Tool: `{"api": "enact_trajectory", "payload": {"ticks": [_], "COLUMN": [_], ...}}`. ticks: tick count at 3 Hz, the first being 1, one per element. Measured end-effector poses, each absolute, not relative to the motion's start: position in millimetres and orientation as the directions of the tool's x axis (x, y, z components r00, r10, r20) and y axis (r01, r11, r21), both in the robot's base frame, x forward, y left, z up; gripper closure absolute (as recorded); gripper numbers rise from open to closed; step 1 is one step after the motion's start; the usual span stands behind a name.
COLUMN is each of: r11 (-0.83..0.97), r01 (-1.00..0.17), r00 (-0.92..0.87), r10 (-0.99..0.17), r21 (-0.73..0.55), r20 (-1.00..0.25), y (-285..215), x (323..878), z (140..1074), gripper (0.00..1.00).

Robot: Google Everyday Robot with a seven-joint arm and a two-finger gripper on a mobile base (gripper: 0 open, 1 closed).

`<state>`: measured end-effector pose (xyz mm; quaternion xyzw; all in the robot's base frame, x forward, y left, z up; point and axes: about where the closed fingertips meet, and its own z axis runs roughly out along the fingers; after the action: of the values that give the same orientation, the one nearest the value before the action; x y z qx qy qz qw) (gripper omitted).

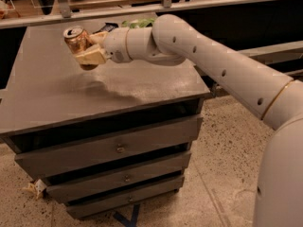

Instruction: Knock orange can over

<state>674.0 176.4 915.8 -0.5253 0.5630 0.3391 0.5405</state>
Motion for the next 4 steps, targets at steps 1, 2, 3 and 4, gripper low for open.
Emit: {"api": "enact_trajectory", "payload": {"ticks": [1, 2, 3, 4], "r11": [0.209, 0.189, 0.140, 0.039], "r01": [-0.929, -0.868, -0.803, -0.739], "r00": [0.221, 0.330, 0.431, 0.549], "r10": [-0.350, -0.472, -0.536, -0.545], "r21": [-0.306, -0.459, -0.580, -0.673], "r20": [-0.910, -0.817, -0.726, -0.634], "y": [167.4, 162.2, 157.6, 158.6], "x": [678.7, 681.1, 684.2, 684.4], "z": [926.6, 937.0, 943.4, 944.8], "gripper": [1.00, 1.00, 1.00, 1.00]}}
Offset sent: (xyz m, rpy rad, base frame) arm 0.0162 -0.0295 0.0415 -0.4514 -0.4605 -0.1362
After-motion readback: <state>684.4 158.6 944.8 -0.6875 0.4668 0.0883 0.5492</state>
